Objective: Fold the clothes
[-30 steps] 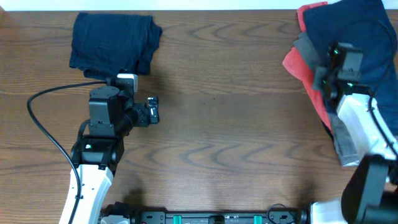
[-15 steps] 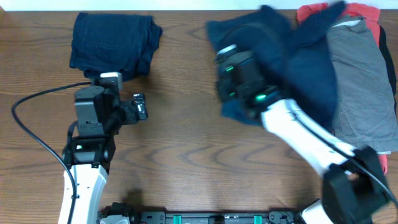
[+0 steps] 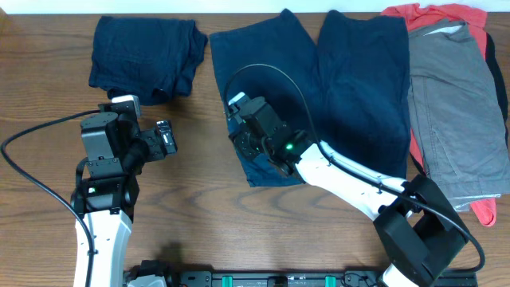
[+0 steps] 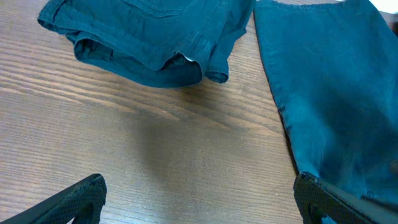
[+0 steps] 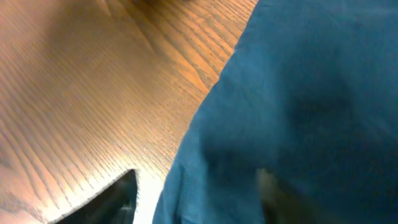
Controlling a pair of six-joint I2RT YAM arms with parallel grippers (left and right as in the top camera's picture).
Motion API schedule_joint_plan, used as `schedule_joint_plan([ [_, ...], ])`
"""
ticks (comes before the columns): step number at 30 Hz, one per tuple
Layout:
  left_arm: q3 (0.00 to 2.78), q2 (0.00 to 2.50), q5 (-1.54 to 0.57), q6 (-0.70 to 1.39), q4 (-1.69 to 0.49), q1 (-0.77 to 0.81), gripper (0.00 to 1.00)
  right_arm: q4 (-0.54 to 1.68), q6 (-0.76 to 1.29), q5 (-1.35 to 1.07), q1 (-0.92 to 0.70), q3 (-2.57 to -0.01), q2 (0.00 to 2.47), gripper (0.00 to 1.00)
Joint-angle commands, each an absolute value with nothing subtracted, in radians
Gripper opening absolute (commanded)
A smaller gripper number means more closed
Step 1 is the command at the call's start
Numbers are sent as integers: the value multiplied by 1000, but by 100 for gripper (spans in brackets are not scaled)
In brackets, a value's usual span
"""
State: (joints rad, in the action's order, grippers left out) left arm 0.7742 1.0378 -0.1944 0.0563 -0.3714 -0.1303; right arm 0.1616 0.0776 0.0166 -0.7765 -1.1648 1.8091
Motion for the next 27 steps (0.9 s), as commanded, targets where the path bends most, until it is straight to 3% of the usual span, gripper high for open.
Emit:
schedule_joint_plan([
  [1, 794, 1038, -164, 64, -377, -136, 98, 201, 84, 35, -771, -1205, 1776, 70],
  [5, 794, 1038, -165, 65, -392, -135, 98, 395, 250, 241, -715, -1241, 1730, 89],
  [7, 794, 1038, -165, 64, -404, -135, 98, 503, 332, 335, -653, -1243, 1700, 93],
  [11, 794, 1048, -165, 65, -410, -135, 98, 626, 377, 303, -467, -1243, 1676, 98],
  [16, 794, 1088, -165, 65, -406, -135, 98, 625, 266, -88, -233, -1242, 1702, 96],
  [27, 794, 1209, -173, 65, -400, -135, 98, 719, 313, -4, 111, -1234, 1747, 99],
])
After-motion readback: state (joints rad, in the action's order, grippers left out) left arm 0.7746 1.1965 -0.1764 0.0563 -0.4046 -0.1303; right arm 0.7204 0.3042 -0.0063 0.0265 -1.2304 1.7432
